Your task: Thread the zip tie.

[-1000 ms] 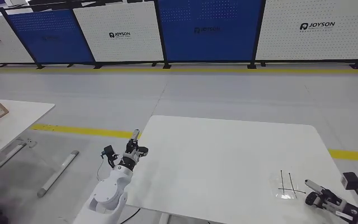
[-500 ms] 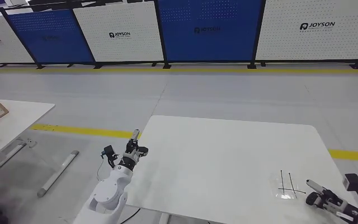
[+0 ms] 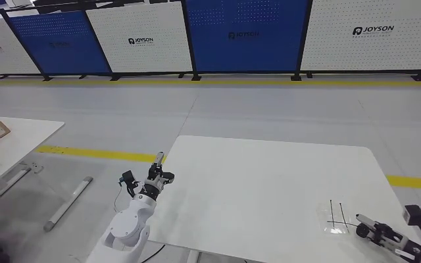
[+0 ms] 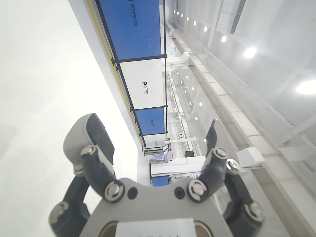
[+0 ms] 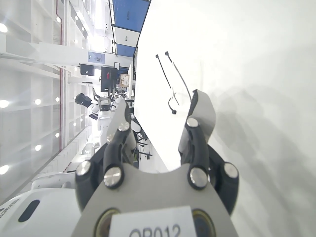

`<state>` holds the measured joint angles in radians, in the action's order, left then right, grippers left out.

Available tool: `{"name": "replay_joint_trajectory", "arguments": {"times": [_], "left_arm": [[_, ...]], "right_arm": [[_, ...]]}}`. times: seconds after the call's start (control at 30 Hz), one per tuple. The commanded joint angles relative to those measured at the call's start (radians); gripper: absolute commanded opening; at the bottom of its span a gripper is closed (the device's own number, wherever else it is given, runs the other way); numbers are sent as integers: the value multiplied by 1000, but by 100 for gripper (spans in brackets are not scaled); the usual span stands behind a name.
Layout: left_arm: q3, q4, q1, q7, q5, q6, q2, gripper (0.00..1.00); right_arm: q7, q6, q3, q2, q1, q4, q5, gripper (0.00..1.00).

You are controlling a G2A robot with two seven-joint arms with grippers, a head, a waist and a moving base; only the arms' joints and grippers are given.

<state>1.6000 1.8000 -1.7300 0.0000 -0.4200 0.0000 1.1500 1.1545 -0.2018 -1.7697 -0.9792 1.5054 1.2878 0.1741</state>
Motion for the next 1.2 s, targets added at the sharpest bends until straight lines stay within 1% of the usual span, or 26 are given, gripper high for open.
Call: {"name": "replay_joint_trajectory", "arguments": {"times": [0.0,0.1,0.2,0.27,0.33,0.5,0.77,1.07,1.17], "left_arm": [[0,0,0,0,0,0,0,100],[0,0,0,0,0,0,0,100],[0,0,0,0,0,0,0,100],[0,0,0,0,0,0,0,100],[0,0,0,0,0,0,0,100],[0,0,0,0,0,0,0,100],[0,0,0,0,0,0,0,100],[0,0,0,0,0,0,0,100],[0,0,0,0,0,0,0,100]], "right_arm": [[-1,1,2,2,-1,-2,-3,44],[-4,4,8,4,-3,-6,-8,43],[-10,8,13,6,-6,-10,-8,39],[-15,11,15,7,-6,-12,-7,41],[-20,12,15,9,-5,-11,-8,40],[-33,7,4,12,9,-8,14,41],[-33,17,34,16,-3,3,-2,35],[-52,21,31,22,2,-2,1,35],[-52,19,31,23,4,-2,5,31]]}}
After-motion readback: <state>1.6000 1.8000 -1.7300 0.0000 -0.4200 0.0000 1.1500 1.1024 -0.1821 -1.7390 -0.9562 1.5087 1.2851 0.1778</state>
